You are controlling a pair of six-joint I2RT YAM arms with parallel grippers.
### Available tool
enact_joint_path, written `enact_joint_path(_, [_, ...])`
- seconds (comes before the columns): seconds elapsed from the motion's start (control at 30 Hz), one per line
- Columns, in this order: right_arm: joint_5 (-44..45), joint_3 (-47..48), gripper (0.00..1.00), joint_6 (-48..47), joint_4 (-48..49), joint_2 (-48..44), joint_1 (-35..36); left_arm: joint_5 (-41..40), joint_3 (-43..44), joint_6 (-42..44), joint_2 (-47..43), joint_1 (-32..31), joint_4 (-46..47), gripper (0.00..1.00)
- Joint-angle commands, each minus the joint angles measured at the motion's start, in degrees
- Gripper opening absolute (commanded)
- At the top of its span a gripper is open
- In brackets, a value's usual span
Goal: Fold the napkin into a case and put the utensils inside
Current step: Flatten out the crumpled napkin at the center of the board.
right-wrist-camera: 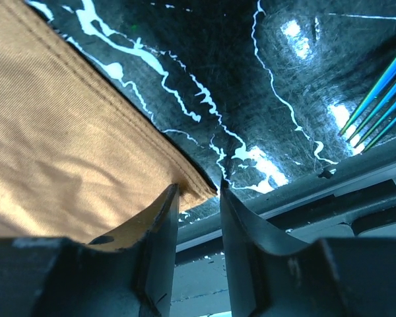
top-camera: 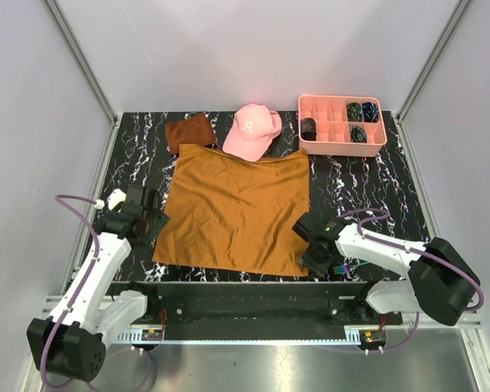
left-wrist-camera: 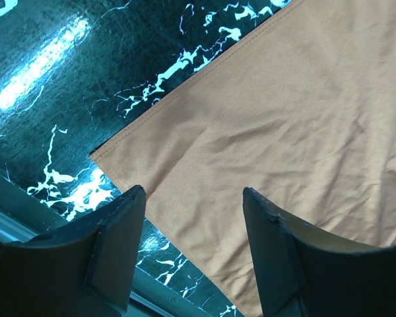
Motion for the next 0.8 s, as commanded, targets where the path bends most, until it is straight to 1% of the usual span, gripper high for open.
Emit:
enact_joint_path(0.0, [-0.97, 0.93, 0.38, 2.61, 0.99, 2.11, 0.56, -1.55, 1.54, 1.31, -1.45, 0.39, 0.42, 0.65])
enact_joint_path(0.03, [-1.06, 0.93, 0.37, 2.61, 1.08, 3.16, 0.56, -1.55, 1.54, 1.48, -1.36, 0.39, 0.43, 0.66])
enact_joint_path(0.13, [-0.10, 0.14, 0.27, 3.93, 1.61, 4.14, 0.64, -1.73, 1.10, 1.83, -1.27, 0.39, 0.25, 0.67])
enact_joint_path(0.17, [0.43, 0.14, 0.14, 4.28, 1.70, 4.23, 0.56, -1.73, 1.01, 2.10, -1.10, 0.48, 0.25, 0.68])
enact_joint_path(0.27, [4.46, 0.75, 0.00, 3.94, 1.26, 3.35, 0.56, -1.11, 0.58, 2.98, -0.31, 0.57, -0.19, 0.68])
enact_joint_path(0.33, [7.10, 1.19, 0.00, 3.41, 1.17, 2.91, -0.32, -0.59, -0.12, 2.80, 0.22, 0.66, -0.54, 0.68])
enact_joint_path(0.37, [7.89, 1.45, 0.00, 1.58, 1.61, 2.82, -0.84, -0.41, -0.82, 2.89, 0.48, 0.66, -0.54, 0.66])
enact_joint_path(0.4, [10.51, 1.98, 0.00, 0.52, 1.70, 2.56, -1.63, 0.03, -1.18, 3.15, 0.75, 0.75, -0.37, 0.65])
enact_joint_path(0.47, [13.95, 3.91, 0.00, -2.55, 1.44, 1.59, -1.90, 0.82, -2.50, 3.33, 2.06, 0.75, -0.19, 0.64])
enact_joint_path(0.5, [16.23, 4.53, 0.00, -3.18, 1.26, 1.15, -2.25, 2.04, -2.76, 3.68, 2.94, 0.75, -0.36, 0.61])
enact_joint_path(0.57, [17.04, 5.32, 0.00, -6.15, 1.61, -0.51, -5.41, 2.67, -4.34, 3.16, 5.22, 0.75, -0.37, 0.59])
enact_joint_path(0.63, [18.18, 6.02, 0.00, -8.62, 2.22, -2.10, -8.48, 3.19, -6.09, 2.63, 6.89, 0.75, 0.25, 0.54])
enact_joint_path(0.7, [18.80, 6.38, 0.00, -11.88, 2.75, -3.33, -10.07, 3.28, -6.89, 2.37, 8.13, 0.57, 0.43, 0.46])
enact_joint_path(0.77, [19.50, 6.73, 0.00, -13.90, 2.84, -4.21, -11.30, 3.20, -7.86, 1.93, 8.39, -0.65, 0.43, 0.43])
